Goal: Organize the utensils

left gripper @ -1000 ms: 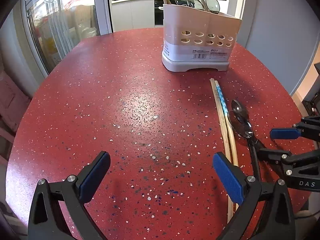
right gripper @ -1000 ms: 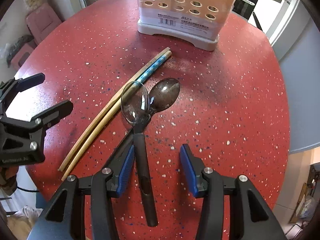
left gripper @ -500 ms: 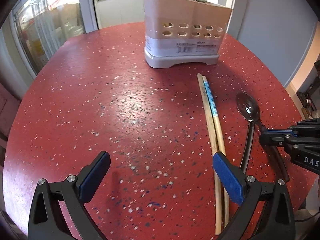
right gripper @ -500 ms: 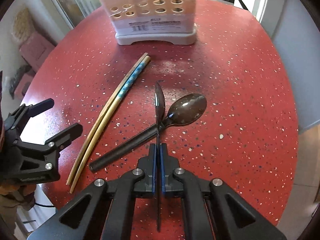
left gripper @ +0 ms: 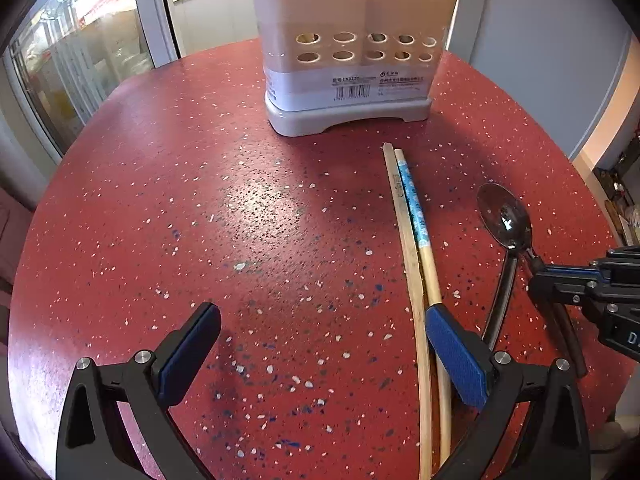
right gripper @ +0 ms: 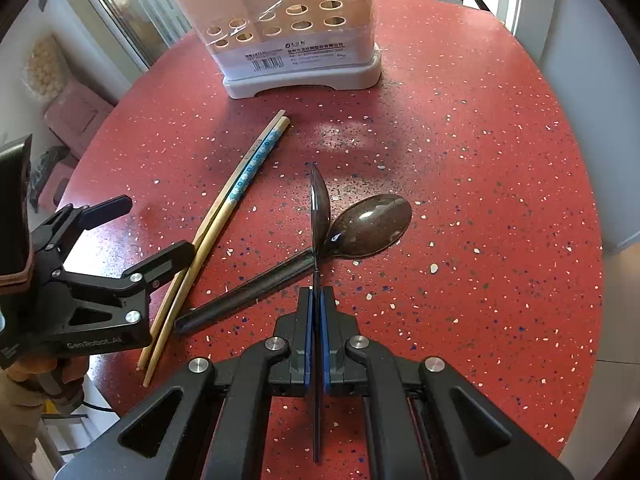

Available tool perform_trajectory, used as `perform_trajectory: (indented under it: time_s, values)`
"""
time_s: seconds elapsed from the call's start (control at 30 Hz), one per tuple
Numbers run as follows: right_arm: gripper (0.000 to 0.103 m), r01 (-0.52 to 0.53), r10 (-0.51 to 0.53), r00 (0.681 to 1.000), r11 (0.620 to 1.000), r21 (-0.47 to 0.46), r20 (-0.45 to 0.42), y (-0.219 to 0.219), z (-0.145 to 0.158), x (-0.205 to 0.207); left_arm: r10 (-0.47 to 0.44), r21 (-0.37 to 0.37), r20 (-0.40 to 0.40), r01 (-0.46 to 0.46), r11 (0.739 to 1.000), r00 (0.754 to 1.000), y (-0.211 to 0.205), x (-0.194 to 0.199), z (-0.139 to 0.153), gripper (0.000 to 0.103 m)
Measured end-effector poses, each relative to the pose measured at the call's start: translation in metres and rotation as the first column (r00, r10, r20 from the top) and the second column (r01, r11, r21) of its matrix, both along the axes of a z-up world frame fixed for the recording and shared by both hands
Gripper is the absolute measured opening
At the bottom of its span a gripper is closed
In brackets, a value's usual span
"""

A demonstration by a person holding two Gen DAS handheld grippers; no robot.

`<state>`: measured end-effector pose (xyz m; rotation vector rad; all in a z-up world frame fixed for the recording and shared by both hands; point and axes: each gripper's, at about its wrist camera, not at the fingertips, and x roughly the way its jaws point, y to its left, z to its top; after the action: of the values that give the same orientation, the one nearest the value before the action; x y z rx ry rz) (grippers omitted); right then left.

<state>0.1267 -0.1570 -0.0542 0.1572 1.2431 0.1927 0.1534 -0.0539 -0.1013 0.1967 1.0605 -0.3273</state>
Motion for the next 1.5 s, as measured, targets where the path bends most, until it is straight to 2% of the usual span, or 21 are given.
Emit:
perform_trajectory:
  time_s: [0.23, 0.47, 0.6, 0.63, 0.83, 0.87, 0.97, 1.17, 1.27, 1.33, 1.4, 1.43, 1.5]
  values:
    - [0.004, -0.002, 0.001, 1.0, 1.0, 0.023, 0.004, -0.004, 0.002, -0.002, -0.024, 0.028, -0.001, 0.024, 0.999, 1.0, -0.009, 0.002, -0.002, 0.103]
    - [0.005, 0.005, -0.004, 0.999, 1.0, 0.021, -0.036, -0.008, 0.003, 0.013, -0.06, 0.074, -0.004, 0.06, 0.995, 0.998, -0.028, 0.018, 0.001, 0.103]
    - [0.016, -0.012, 0.013, 0.997, 1.0, 0.018, -0.07, -0.004, 0.004, 0.026, -0.098, 0.105, -0.01, 0.098, 0.99, 0.995, -0.04, 0.027, 0.002, 0.103]
    - [0.017, -0.011, 0.012, 0.997, 1.0, 0.017, -0.079, -0.004, 0.004, 0.03, -0.103, 0.109, -0.015, 0.104, 0.989, 0.995, -0.044, 0.029, 0.003, 0.103]
    - [0.016, -0.05, 0.05, 0.989, 0.999, 0.002, -0.136, -0.001, 0.004, 0.045, -0.147, 0.092, -0.057, 0.152, 0.984, 0.987, -0.052, 0.035, 0.008, 0.103]
    - [0.013, -0.061, 0.06, 0.989, 0.998, -0.005, -0.139, 0.0, 0.005, 0.046, -0.159, 0.083, -0.067, 0.164, 0.983, 0.985, -0.054, 0.035, 0.009, 0.102]
    - [0.012, -0.063, 0.064, 0.988, 0.998, 0.007, -0.142, 0.0, 0.004, 0.048, -0.178, 0.074, -0.097, 0.185, 0.98, 0.979, -0.061, 0.034, 0.013, 0.093]
    - [0.012, -0.028, 0.037, 0.994, 0.996, 0.085, -0.103, -0.018, 0.008, 0.044, -0.2, 0.114, -0.133, 0.215, 0.97, 0.971, -0.075, 0.038, 0.017, 0.091]
    - [0.012, -0.023, 0.031, 0.997, 0.993, 0.113, -0.07, -0.034, 0.014, 0.04, -0.203, 0.08, -0.19, 0.222, 0.972, 0.96, -0.083, 0.045, 0.02, 0.079]
    - [0.012, -0.02, 0.027, 0.998, 0.991, 0.131, -0.052, -0.04, 0.018, 0.038, -0.204, 0.09, -0.211, 0.227, 0.97, 0.956, -0.088, 0.049, 0.022, 0.078]
    - [0.012, -0.02, 0.025, 0.999, 0.989, 0.144, -0.031, -0.046, 0.021, 0.035, -0.228, 0.08, -0.236, 0.252, 0.964, 0.945, -0.097, 0.049, 0.025, 0.061]
    - [0.012, -0.02, 0.024, 0.999, 0.989, 0.147, -0.021, -0.047, 0.023, 0.033, -0.233, 0.088, -0.241, 0.26, 0.962, 0.942, -0.102, 0.047, 0.027, 0.059]
    - [0.012, -0.02, 0.022, 1.0, 0.988, 0.151, -0.01, -0.049, 0.025, 0.032, -0.255, 0.099, -0.261, 0.289, 0.952, 0.931, -0.113, 0.046, 0.029, 0.041]
